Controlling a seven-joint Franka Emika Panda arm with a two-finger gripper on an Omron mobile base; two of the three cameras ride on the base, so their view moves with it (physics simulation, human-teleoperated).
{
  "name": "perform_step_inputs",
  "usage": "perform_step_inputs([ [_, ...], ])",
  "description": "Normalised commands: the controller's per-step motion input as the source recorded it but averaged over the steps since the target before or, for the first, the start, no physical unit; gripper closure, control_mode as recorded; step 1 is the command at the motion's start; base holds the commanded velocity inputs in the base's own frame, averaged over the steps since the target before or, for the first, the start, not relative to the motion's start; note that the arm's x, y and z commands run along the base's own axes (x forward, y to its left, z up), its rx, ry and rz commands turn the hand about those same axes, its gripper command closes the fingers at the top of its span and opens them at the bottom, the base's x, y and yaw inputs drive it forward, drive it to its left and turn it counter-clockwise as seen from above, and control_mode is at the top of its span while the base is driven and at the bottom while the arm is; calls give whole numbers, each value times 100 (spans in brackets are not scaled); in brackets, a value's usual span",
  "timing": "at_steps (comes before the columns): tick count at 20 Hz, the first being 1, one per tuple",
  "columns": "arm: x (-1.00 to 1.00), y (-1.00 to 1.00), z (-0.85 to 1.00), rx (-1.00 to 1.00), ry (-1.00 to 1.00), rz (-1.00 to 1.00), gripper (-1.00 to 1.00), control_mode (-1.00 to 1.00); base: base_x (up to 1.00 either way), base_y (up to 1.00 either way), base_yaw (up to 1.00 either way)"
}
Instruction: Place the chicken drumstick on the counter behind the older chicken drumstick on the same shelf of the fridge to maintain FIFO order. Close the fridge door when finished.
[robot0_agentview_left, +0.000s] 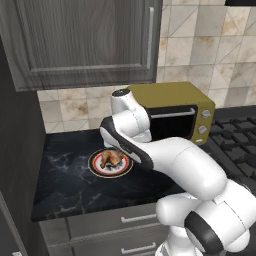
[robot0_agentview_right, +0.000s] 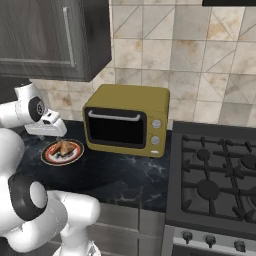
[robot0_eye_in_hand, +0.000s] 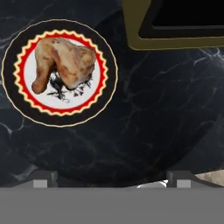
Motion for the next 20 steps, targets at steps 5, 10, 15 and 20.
perform_step_inputs([
  [5, 15, 39, -19, -2, 0, -14, -100, -100, 0, 0, 0],
  [10, 14, 24, -26, -1, 0, -8, -100, -100, 0, 0, 0],
  [15, 18, 28, -31, 0, 0, -7, -100, -100, 0, 0, 0],
  [20, 13, 18, -24, 0, -3, -9, -100, -100, 0, 0, 0],
])
